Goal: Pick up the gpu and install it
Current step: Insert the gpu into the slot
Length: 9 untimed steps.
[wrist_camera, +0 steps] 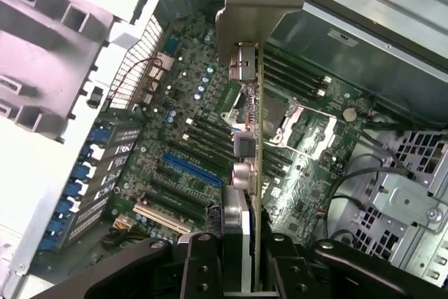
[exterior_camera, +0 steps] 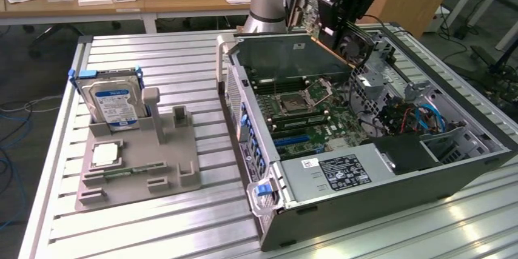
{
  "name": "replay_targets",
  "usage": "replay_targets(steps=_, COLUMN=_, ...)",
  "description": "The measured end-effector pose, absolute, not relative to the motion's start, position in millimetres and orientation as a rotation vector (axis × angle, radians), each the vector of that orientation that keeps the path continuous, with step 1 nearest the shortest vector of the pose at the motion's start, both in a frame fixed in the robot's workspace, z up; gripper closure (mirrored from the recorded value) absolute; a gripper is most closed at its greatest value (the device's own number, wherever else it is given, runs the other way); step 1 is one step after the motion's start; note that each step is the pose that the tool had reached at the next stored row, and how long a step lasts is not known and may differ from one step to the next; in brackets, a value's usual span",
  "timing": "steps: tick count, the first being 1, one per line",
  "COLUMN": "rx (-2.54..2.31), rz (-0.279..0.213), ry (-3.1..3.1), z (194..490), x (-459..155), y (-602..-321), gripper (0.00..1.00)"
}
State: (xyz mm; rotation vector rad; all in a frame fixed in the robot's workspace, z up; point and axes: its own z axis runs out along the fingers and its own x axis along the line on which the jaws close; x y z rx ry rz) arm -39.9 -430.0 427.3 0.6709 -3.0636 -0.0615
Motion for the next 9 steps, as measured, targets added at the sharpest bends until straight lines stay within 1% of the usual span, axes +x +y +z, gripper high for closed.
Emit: replay_targets(steps=9, rx=0.83, rz=-0.061, ry=-3.022, z=427.2, x=-39.9, y=-430.1, gripper=0.72)
